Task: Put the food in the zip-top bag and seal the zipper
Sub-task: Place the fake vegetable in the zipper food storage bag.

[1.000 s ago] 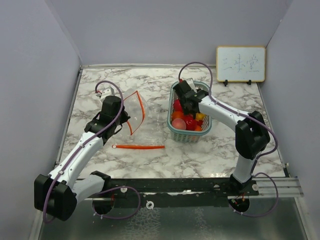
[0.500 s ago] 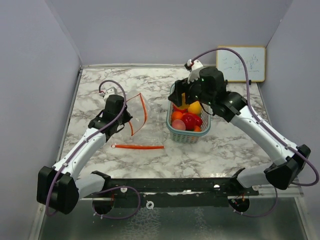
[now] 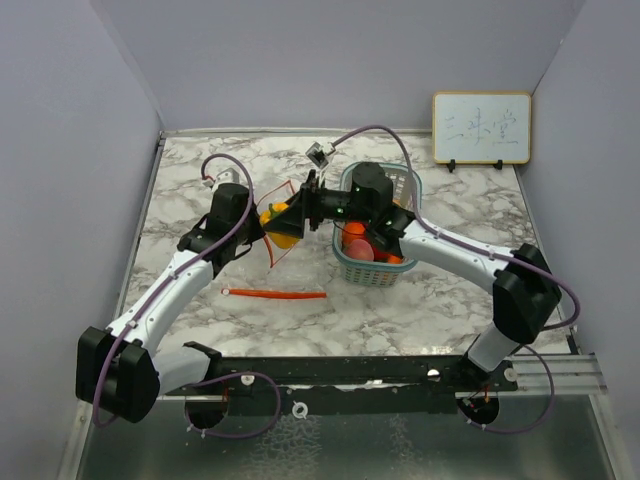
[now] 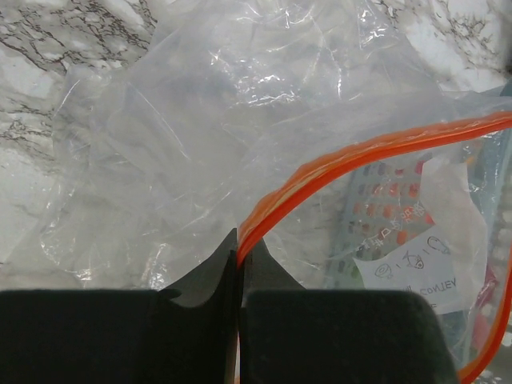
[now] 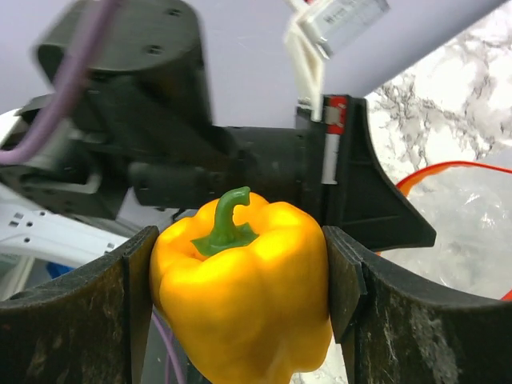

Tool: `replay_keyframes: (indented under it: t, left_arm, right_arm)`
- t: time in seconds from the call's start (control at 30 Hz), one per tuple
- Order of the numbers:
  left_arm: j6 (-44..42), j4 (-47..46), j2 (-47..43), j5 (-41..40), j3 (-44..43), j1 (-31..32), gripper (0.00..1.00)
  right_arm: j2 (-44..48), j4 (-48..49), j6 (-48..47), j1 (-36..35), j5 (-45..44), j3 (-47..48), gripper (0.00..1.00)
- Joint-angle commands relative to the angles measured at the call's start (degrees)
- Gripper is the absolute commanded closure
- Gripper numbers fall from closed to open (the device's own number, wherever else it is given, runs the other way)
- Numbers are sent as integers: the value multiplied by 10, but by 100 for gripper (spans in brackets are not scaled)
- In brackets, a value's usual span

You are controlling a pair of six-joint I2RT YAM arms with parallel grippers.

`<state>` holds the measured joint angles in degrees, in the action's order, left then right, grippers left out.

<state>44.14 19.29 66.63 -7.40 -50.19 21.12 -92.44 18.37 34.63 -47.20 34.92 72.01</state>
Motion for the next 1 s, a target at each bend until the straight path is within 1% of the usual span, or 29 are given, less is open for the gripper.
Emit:
replay_keyframes:
  t: [0.0,0.07,0.2,0.33,0.47,0.6,0.7,0.8,0.9,0.97]
  left_arm:
    - [17,-17,-28,38,3,1,100]
    - [20,-14,-40,49,2,1,100]
    - [23,12,-80,66,-3,1,100]
    - [29,37,-129,65,0,1,100]
    - [48,37,-151,89,7,1,100]
    - [86,-10,-159,141,34,1,100]
    - [114,-72,-159,175,68,1,100]
    - [137,-141,-153,201,99,1,100]
    - [152,-193,-157,203,117,1,100]
    - [157,-211,-162,194,123,1,100]
  right_arm:
    - [-29,148,72,-8,-33,-3,67]
    - [-35,130,57,-11,-89,-7,68]
    - [-12,106,29,-11,-196,-53,68]
    - [18,85,-1,-10,-275,-84,68]
    - [20,29,-33,-11,-331,-67,68]
    - [14,-20,-46,-11,-381,-48,68]
    - [14,-42,-54,-16,-403,-39,69]
    - [14,-79,-71,-34,-445,-25,69]
    - [19,-112,-77,-47,-479,-23,69]
    - [27,-120,-75,-49,-484,-38,69]
